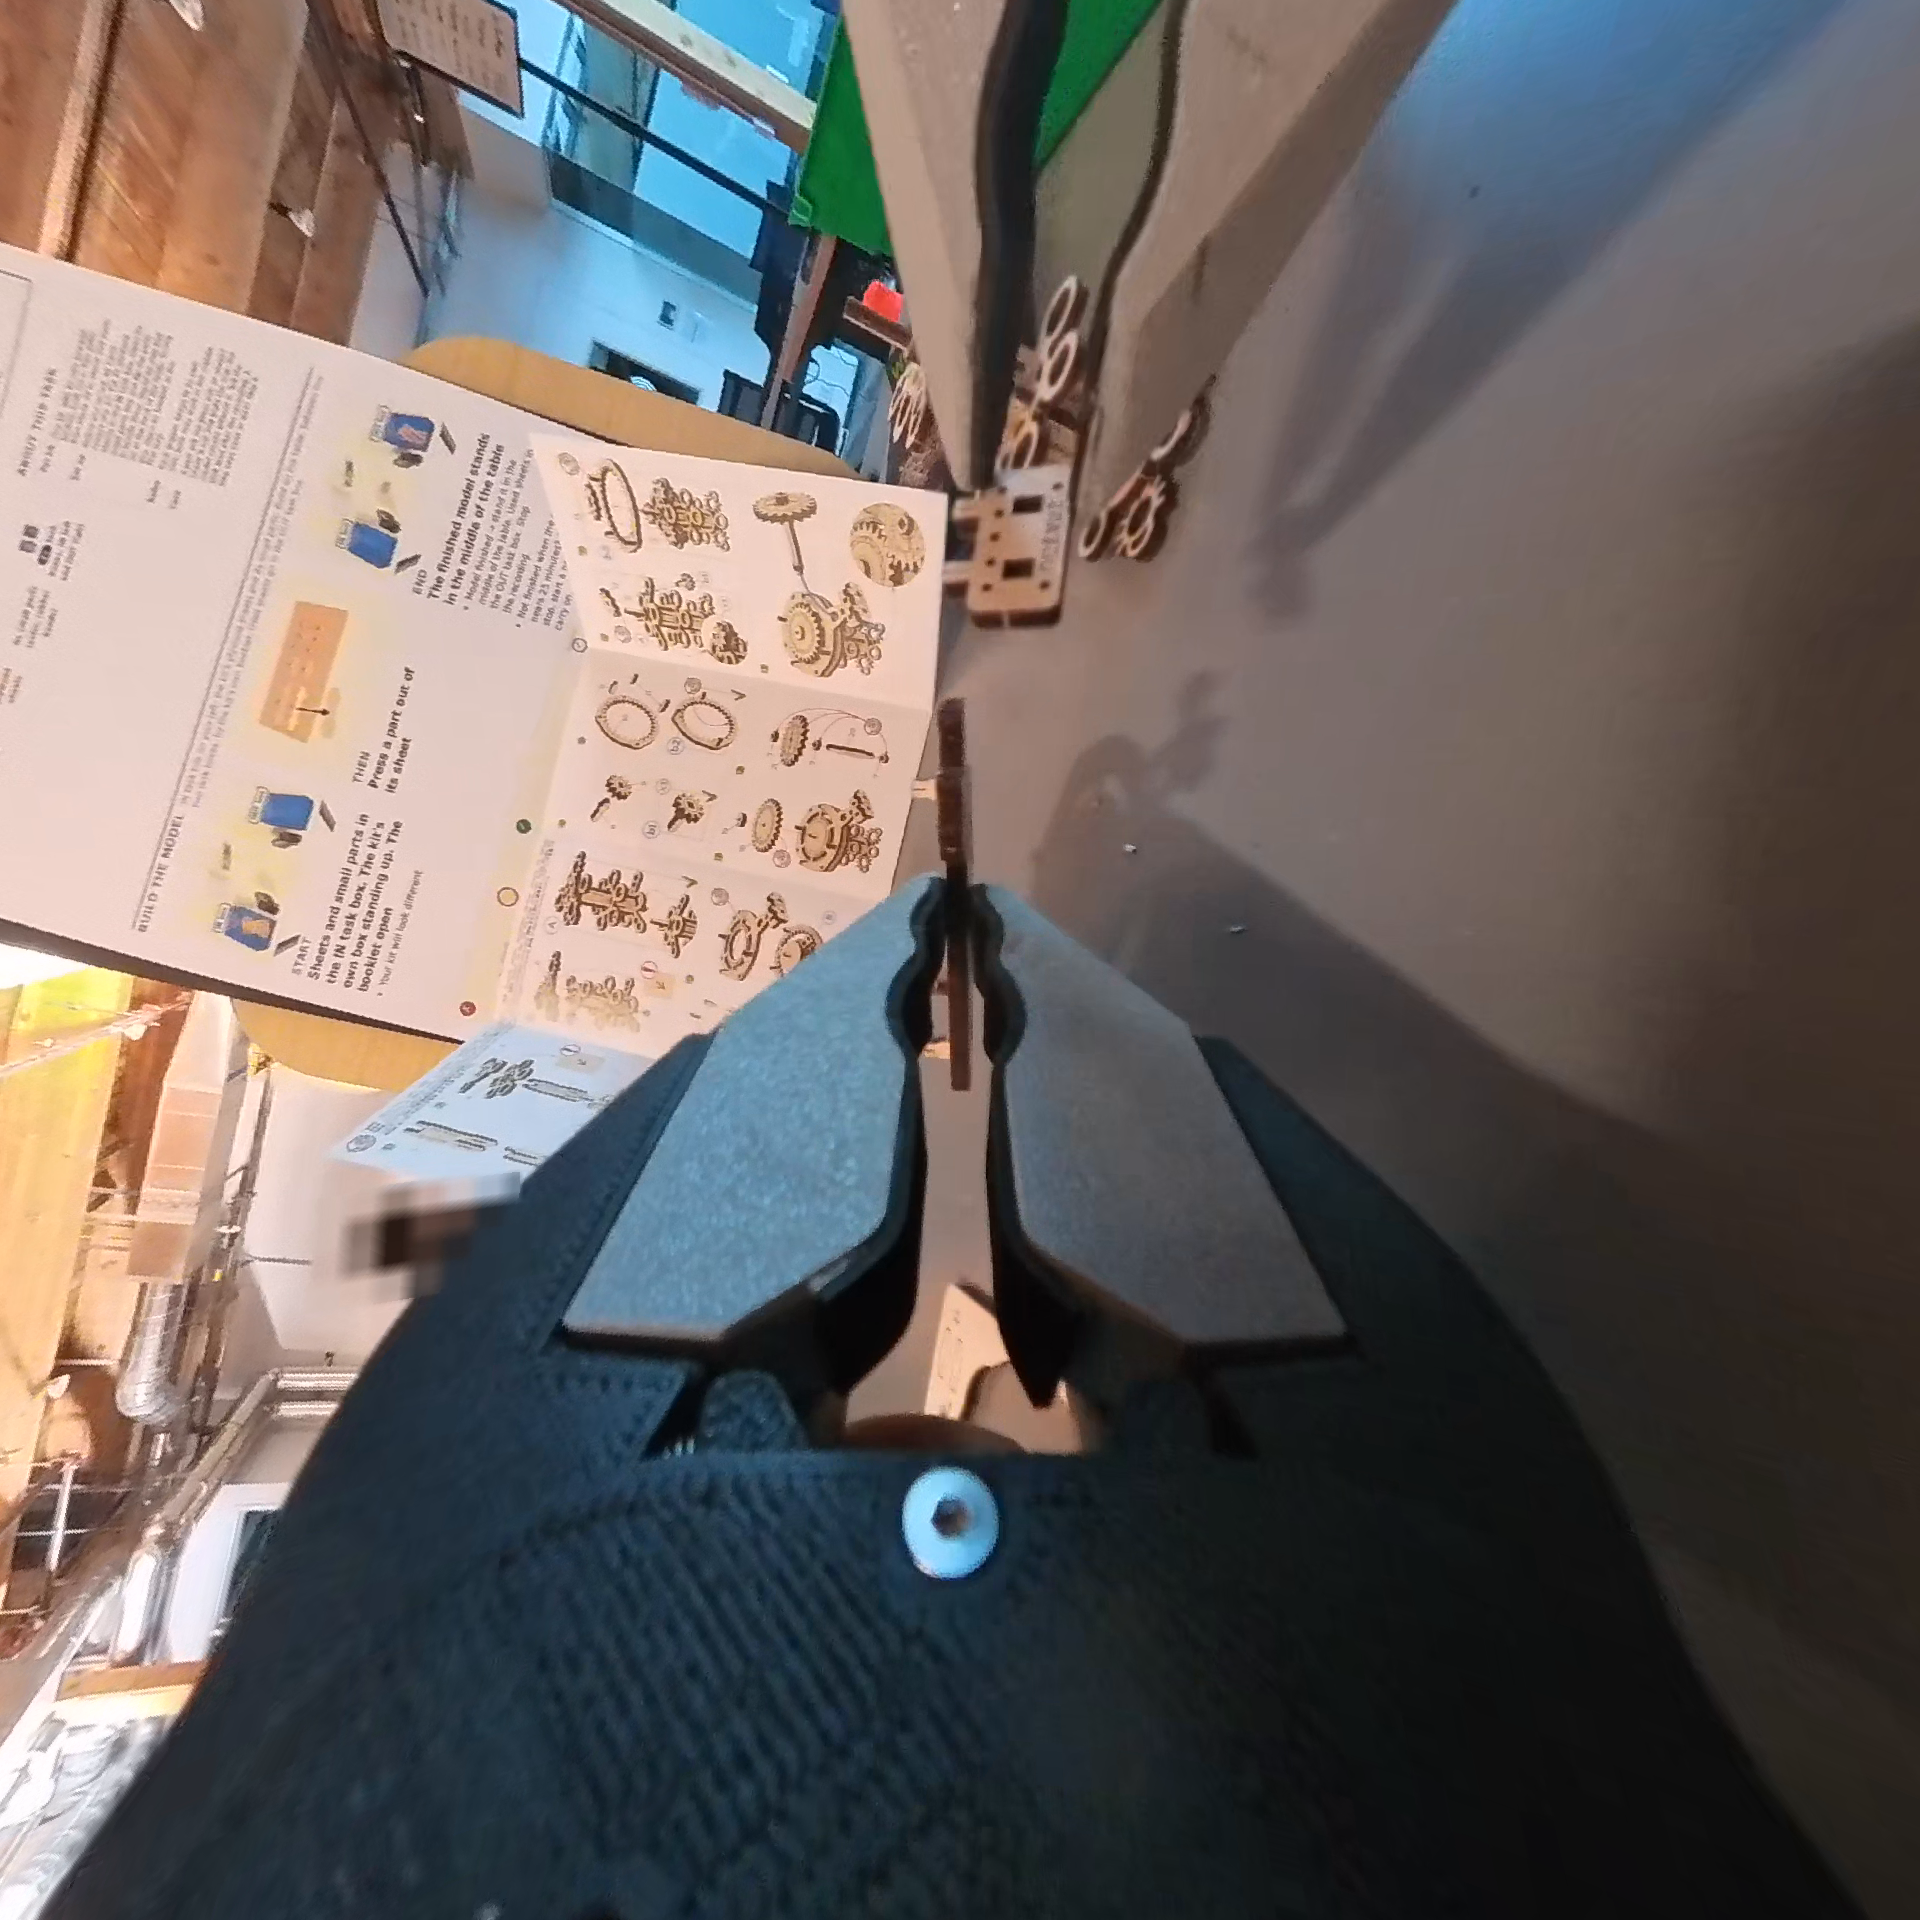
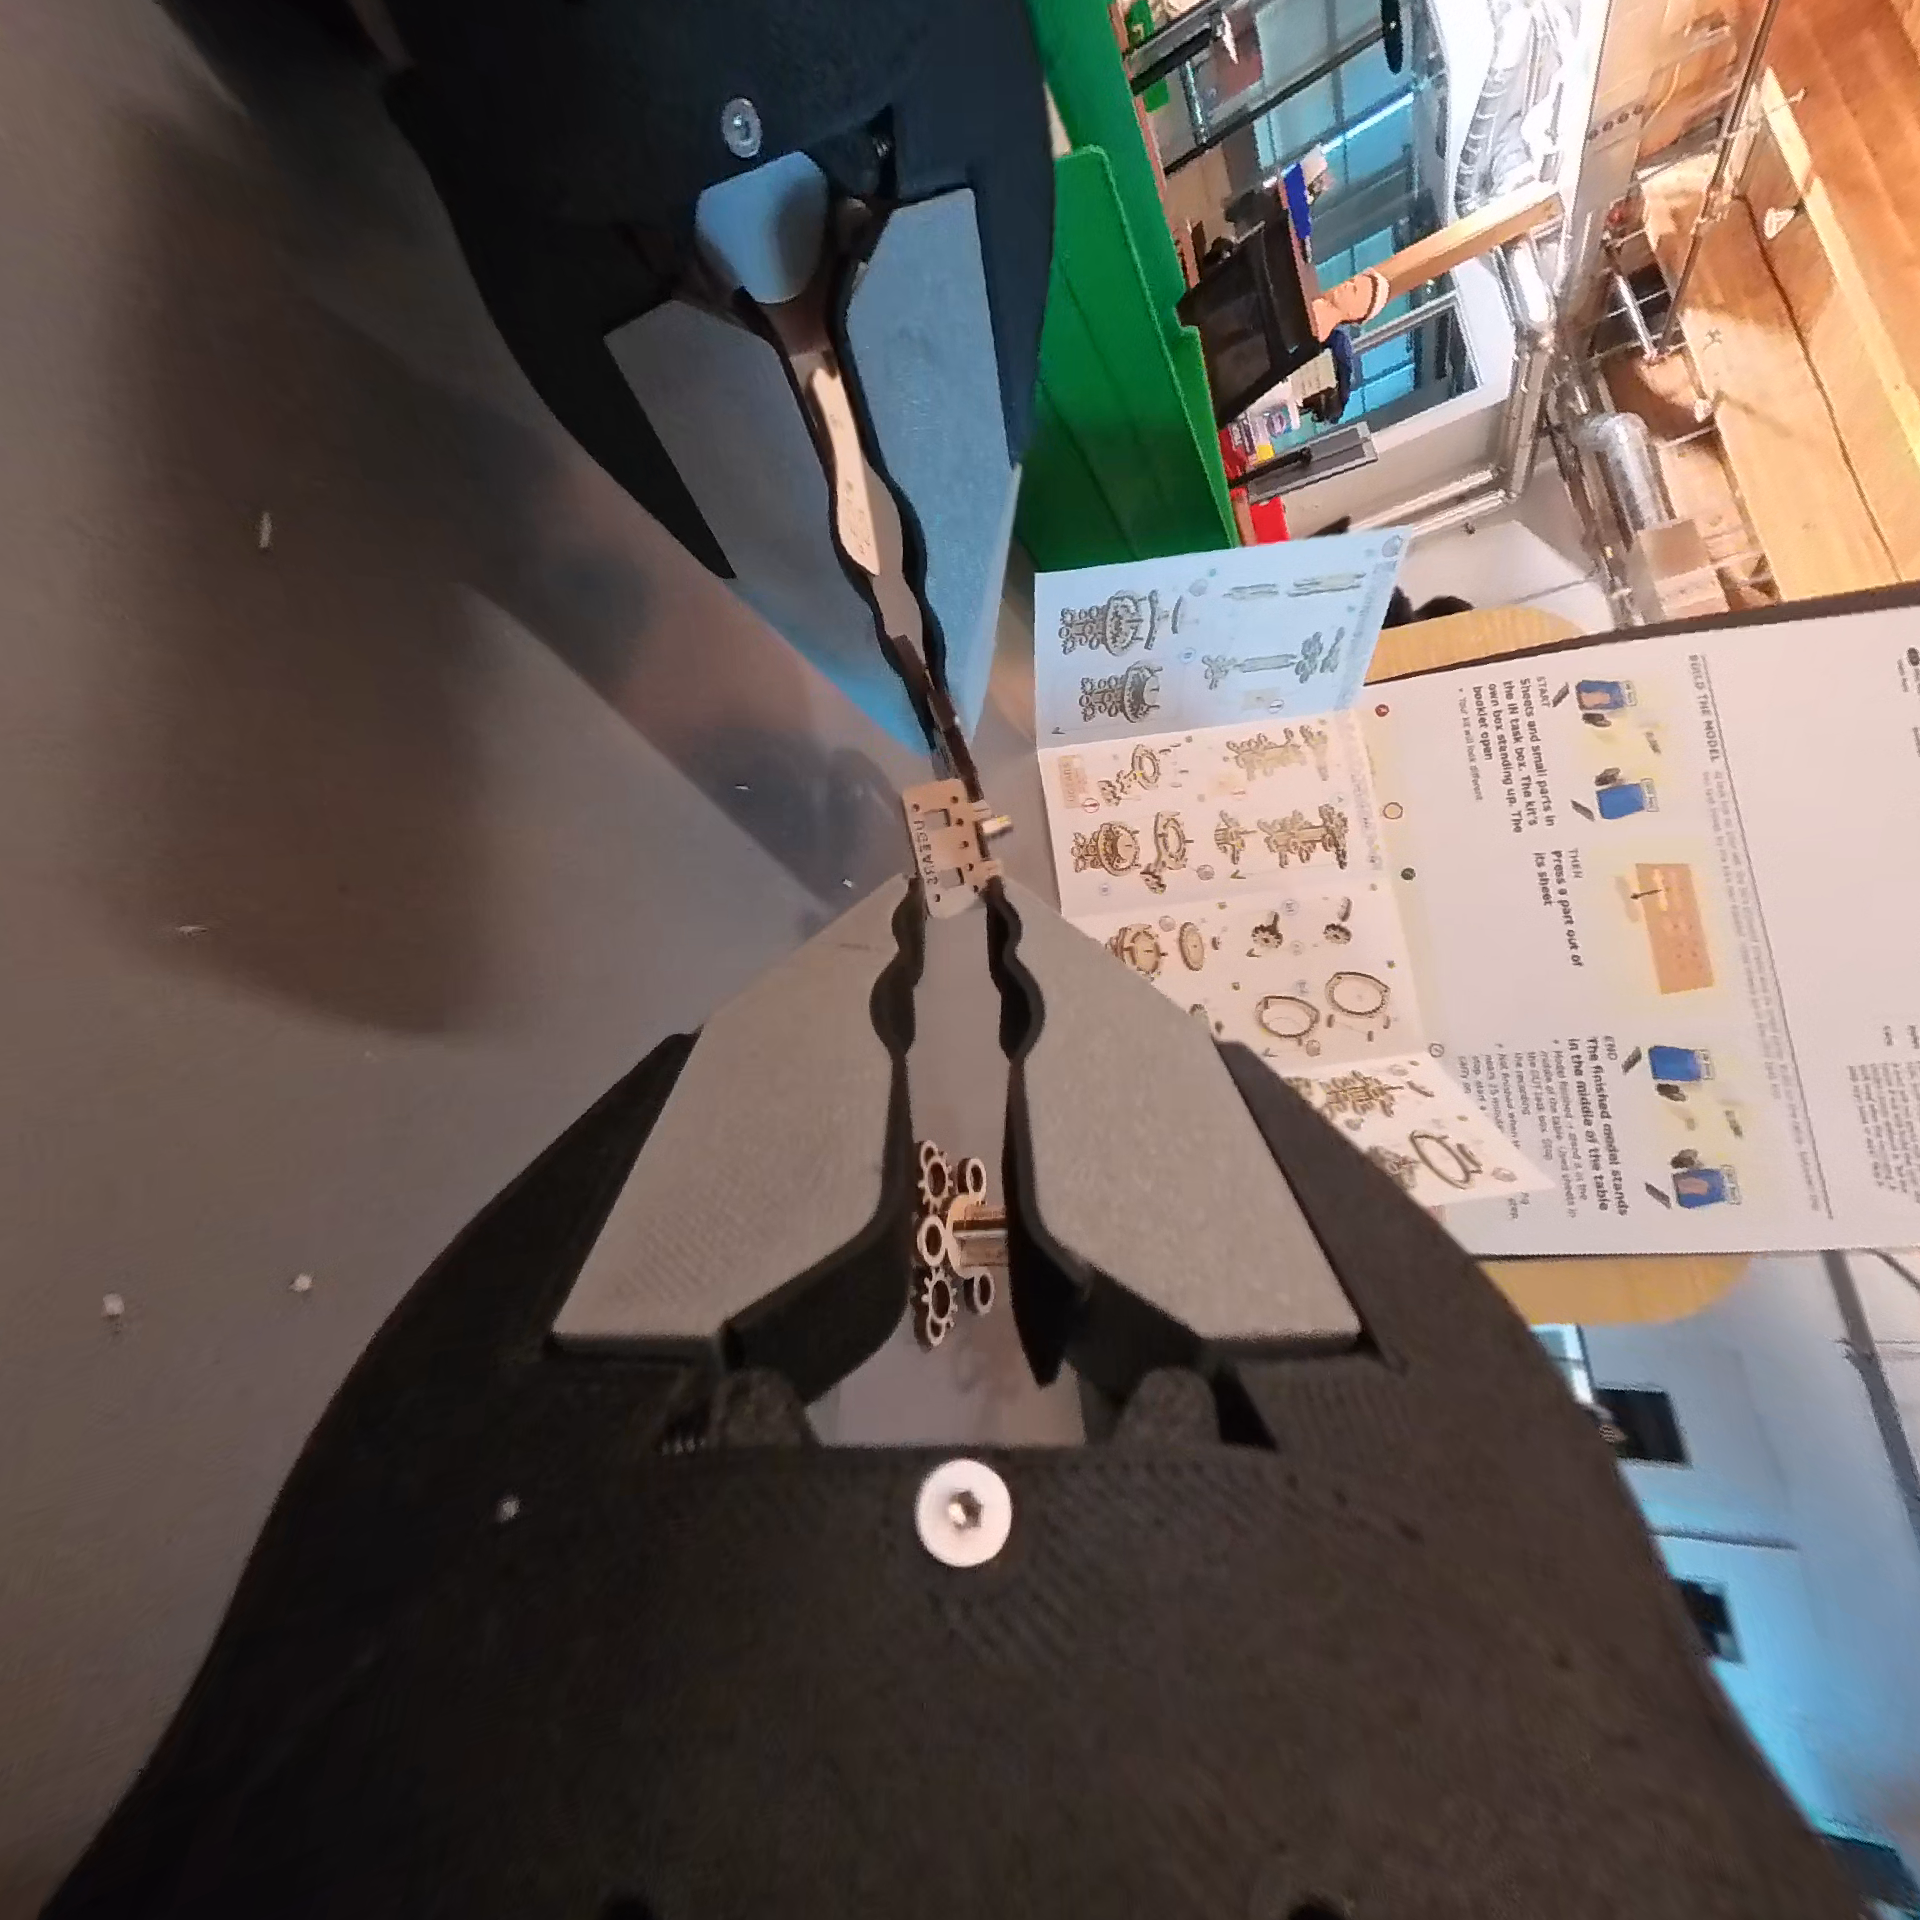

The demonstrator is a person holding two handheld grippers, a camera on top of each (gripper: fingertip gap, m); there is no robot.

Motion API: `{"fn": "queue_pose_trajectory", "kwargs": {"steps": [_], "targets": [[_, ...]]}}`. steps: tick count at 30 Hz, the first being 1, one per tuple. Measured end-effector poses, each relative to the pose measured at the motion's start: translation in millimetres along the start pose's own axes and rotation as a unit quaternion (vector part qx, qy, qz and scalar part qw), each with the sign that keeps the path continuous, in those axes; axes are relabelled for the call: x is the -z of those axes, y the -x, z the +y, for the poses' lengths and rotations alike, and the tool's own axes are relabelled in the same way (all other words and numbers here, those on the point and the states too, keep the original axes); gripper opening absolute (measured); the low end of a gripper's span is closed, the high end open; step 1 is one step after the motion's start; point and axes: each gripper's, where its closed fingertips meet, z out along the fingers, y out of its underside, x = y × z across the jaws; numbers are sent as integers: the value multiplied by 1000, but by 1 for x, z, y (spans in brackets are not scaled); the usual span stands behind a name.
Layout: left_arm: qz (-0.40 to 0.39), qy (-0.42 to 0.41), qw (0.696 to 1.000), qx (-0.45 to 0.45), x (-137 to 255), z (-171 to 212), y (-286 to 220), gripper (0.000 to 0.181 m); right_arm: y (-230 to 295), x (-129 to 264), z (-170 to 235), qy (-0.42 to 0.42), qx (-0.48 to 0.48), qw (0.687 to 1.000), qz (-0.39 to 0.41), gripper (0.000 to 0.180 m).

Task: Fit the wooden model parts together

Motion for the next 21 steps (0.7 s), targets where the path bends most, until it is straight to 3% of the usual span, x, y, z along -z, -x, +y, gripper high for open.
{"fn": "queue_pose_trajectory", "kwargs": {"steps": [21], "targets": [[-20, 35, 999, 0, 2, 13, 4, 0, 4, -10, 26, 57, -48, 997, -31, 7]]}}
